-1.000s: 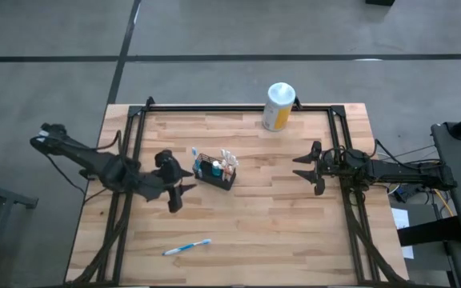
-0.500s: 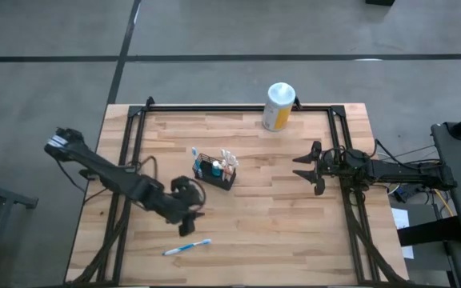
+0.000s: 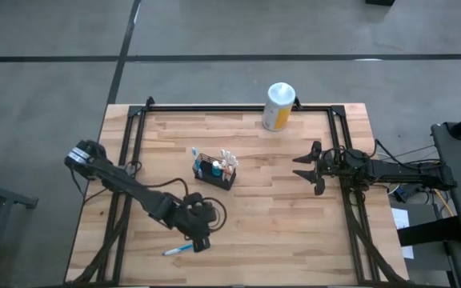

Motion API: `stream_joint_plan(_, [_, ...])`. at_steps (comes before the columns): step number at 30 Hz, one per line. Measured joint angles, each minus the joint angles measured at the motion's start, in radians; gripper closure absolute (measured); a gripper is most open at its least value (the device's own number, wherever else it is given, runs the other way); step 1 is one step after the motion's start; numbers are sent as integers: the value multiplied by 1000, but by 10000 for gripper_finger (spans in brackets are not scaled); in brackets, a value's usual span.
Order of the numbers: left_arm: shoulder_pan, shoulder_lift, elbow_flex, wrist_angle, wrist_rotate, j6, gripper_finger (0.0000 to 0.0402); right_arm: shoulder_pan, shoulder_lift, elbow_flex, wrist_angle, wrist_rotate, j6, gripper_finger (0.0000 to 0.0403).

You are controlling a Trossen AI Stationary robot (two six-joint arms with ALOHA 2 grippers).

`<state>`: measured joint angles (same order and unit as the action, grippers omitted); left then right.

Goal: Pick & Place toothbrushing station
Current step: Put the blue toothbrush into the left section of the wire organizer

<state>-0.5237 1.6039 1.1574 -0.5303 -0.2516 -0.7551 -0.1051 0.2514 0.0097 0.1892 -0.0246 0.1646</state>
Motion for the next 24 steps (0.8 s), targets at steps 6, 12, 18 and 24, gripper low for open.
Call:
stream_joint_plan(6, [-23,51,1,-25,-3,-136,225,0,0,0,0,0,0,199])
stream_joint_plan(12, [-56,96,1,-38,-3,-189,225,0,0,0,0,0,0,199])
stream_joint_plan(18, [-87,156,1,6,7,-235,225,0,0,0,0,0,0,199])
stream_joint_plan(24, [-101,217,1,67,33,-212,225,0,0,0,0,0,0,199])
